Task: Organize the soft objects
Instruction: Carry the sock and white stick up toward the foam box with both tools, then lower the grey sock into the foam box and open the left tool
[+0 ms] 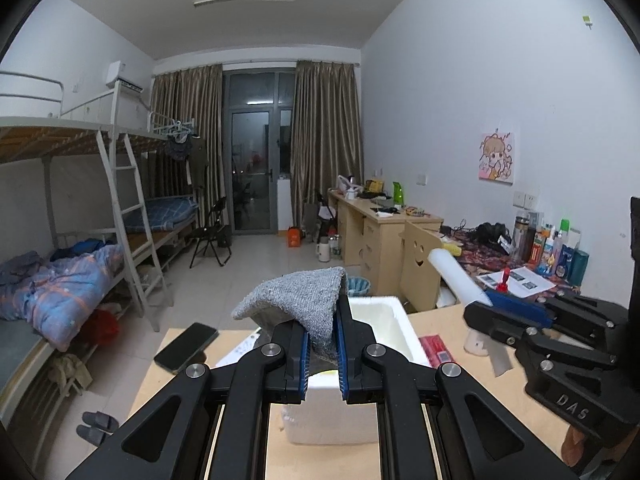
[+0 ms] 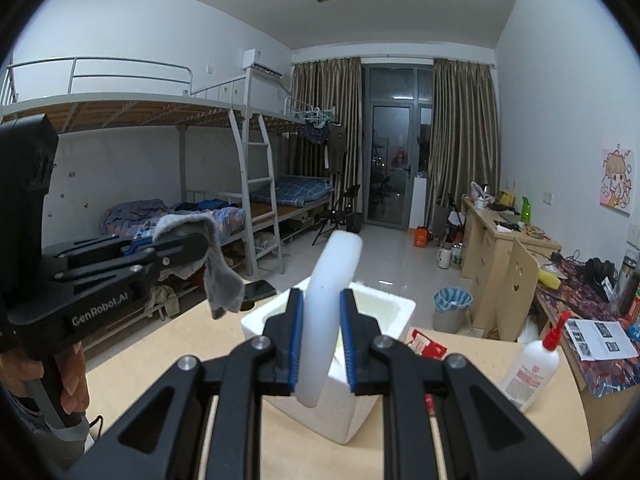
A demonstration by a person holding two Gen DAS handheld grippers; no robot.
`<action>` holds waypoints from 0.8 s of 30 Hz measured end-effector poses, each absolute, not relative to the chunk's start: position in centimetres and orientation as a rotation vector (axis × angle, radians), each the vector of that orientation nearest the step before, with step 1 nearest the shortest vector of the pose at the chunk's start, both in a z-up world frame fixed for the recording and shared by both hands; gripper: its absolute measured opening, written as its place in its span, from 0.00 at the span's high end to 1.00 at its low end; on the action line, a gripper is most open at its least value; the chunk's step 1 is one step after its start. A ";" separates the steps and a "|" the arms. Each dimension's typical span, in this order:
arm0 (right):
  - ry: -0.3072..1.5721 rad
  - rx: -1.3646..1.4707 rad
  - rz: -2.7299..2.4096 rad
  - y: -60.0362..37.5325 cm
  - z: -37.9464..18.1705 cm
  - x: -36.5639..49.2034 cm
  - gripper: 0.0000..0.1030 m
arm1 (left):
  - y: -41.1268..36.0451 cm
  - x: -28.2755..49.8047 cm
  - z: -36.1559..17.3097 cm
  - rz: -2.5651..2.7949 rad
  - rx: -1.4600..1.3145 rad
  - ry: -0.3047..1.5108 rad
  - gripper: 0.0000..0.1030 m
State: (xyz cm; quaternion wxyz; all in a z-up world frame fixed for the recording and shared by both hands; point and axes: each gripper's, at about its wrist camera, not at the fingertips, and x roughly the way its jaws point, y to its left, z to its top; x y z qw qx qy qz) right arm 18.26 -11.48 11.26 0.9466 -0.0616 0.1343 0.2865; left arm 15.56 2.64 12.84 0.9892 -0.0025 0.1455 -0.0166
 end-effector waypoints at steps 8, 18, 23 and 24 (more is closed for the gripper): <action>0.282 -0.120 0.579 -11.5 11.6 20.5 0.80 | 2.5 17.7 13.9 -0.052 -0.011 0.274 0.89; 0.282 -0.130 0.583 -10.7 11.8 22.2 0.79 | 2.7 20.8 13.7 -0.070 -0.002 0.294 0.89; 0.299 -0.119 0.585 -10.5 11.3 23.8 0.79 | 2.7 23.0 13.4 -0.088 -0.007 0.318 0.89; 0.304 -0.115 0.584 -10.5 11.1 24.0 0.79 | 2.8 23.3 13.3 -0.091 -0.010 0.321 0.89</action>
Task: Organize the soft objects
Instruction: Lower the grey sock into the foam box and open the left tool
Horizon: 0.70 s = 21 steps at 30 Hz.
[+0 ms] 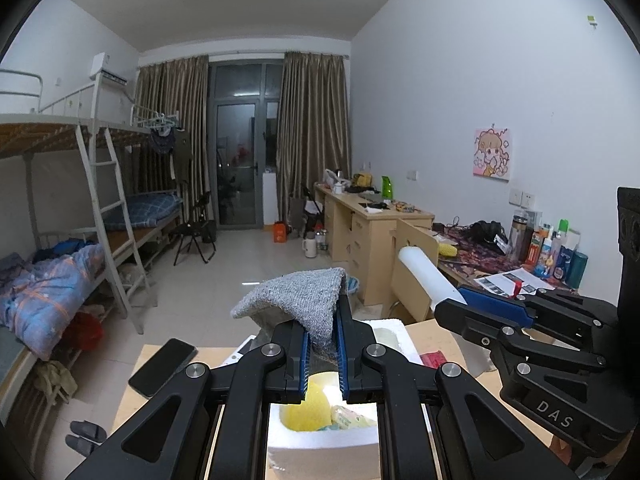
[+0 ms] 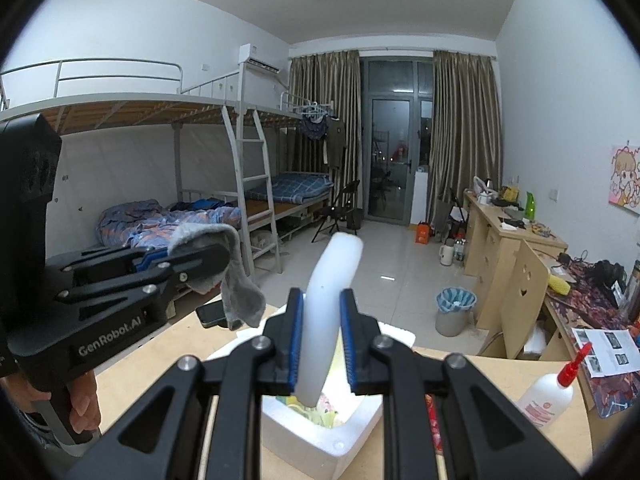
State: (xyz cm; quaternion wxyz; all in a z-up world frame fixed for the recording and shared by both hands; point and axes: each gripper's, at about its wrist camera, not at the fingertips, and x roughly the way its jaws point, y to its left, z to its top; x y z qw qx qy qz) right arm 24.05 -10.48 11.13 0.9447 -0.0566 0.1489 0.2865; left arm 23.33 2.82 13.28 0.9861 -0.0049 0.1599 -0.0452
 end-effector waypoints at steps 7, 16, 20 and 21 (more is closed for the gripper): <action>0.318 -0.108 0.575 -10.3 10.8 25.1 0.79 | 2.9 25.6 12.1 -0.100 0.001 0.360 0.89; 0.353 -0.115 0.565 -9.5 10.7 25.5 0.79 | 2.4 26.3 11.5 -0.107 0.006 0.378 0.89; 0.354 -0.118 0.552 -9.9 11.1 25.7 0.79 | 1.8 27.0 11.1 -0.138 0.001 0.387 0.89; 0.353 -0.112 0.547 -10.0 11.3 25.7 0.79 | 1.6 27.1 11.0 -0.151 0.001 0.387 0.89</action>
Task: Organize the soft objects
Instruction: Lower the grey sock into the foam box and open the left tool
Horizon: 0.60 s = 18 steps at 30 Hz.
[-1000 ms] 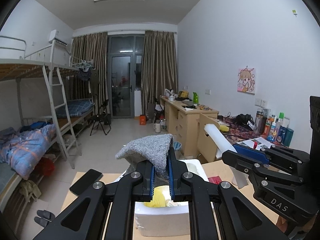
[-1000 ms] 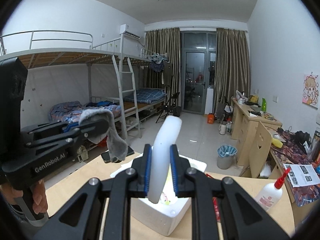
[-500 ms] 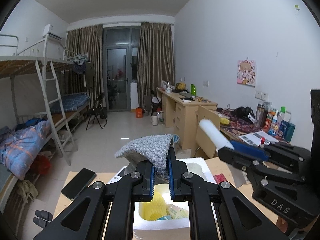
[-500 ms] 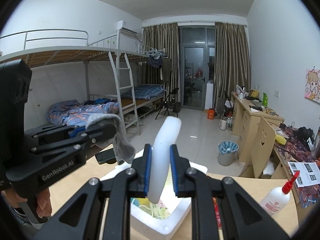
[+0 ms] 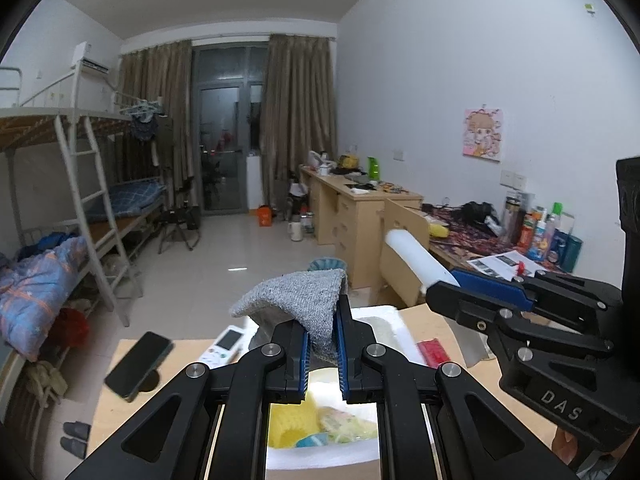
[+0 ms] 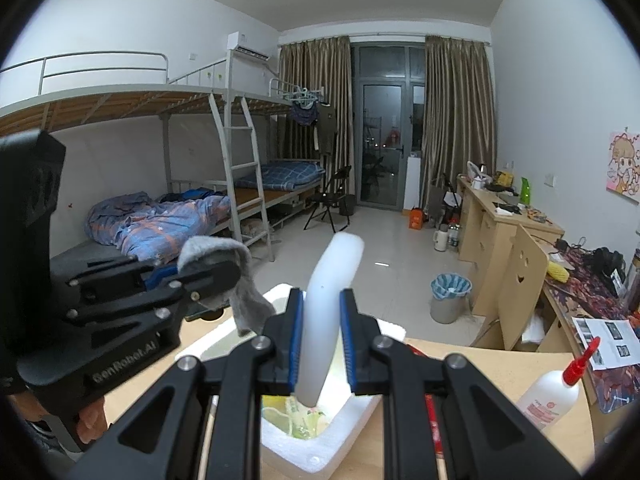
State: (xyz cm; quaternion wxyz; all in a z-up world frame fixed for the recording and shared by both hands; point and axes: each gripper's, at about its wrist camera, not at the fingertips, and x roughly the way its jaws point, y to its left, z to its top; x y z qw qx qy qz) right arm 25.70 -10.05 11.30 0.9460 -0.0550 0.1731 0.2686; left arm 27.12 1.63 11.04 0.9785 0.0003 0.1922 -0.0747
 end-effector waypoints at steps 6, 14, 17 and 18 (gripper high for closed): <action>0.343 -0.094 0.528 -10.4 12.1 25.4 0.79 | 0.7 28.2 10.0 -0.199 0.006 0.433 0.89; 0.353 -0.101 0.531 -9.9 11.9 25.5 0.79 | 0.9 29.1 9.6 -0.181 -0.009 0.454 0.89; 0.353 -0.101 0.532 -10.0 11.9 25.6 0.79 | 1.1 29.1 9.5 -0.180 -0.010 0.459 0.89; 0.352 -0.100 0.531 -10.0 11.9 25.7 0.79 | 1.1 29.1 9.4 -0.178 -0.008 0.460 0.89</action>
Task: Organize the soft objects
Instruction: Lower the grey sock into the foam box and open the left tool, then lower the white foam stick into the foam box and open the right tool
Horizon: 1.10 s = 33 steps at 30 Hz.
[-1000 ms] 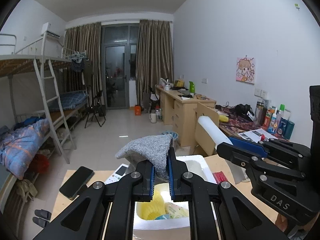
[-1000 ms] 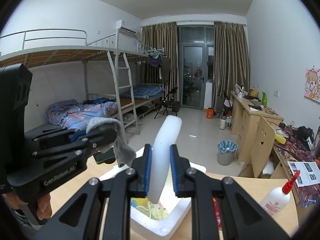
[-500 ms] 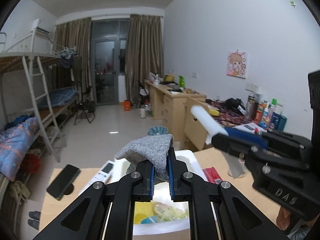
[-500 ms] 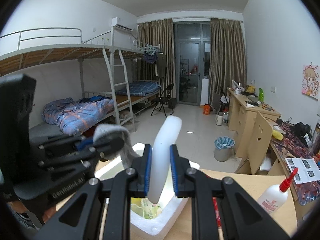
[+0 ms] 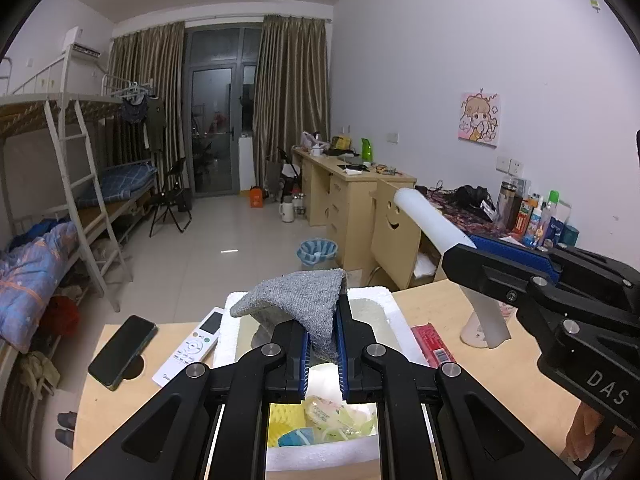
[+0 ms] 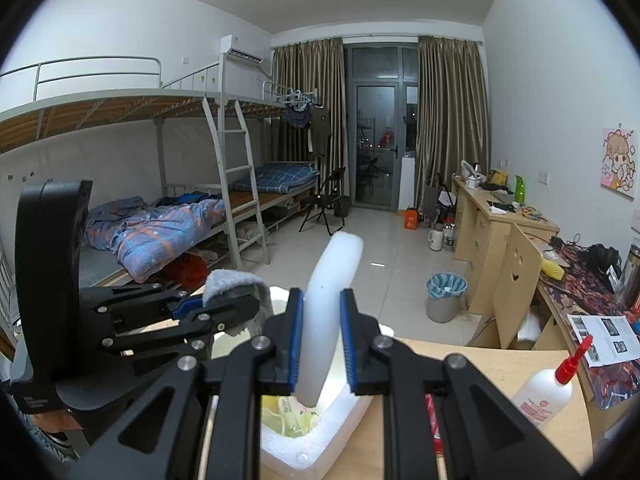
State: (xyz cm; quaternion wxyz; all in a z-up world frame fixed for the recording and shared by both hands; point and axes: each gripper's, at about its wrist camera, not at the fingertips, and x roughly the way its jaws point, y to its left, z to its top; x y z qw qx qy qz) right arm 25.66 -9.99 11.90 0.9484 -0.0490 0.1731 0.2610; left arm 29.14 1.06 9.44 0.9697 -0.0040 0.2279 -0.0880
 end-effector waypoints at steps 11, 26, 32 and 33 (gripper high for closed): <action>0.351 -0.097 0.526 -10.1 11.8 26.0 0.79 | 0.9 29.2 9.4 -0.115 0.003 0.453 0.29; 0.356 -0.099 0.528 -10.8 11.2 26.3 0.79 | 1.7 29.1 9.5 -0.046 0.006 0.420 0.05; 0.372 -0.098 0.538 -10.5 10.9 26.7 0.79 | 2.6 28.8 9.6 -0.004 0.002 0.415 0.05; 0.376 -0.099 0.540 -10.4 10.8 26.8 0.79 | 3.0 28.6 9.6 0.014 0.003 0.410 0.05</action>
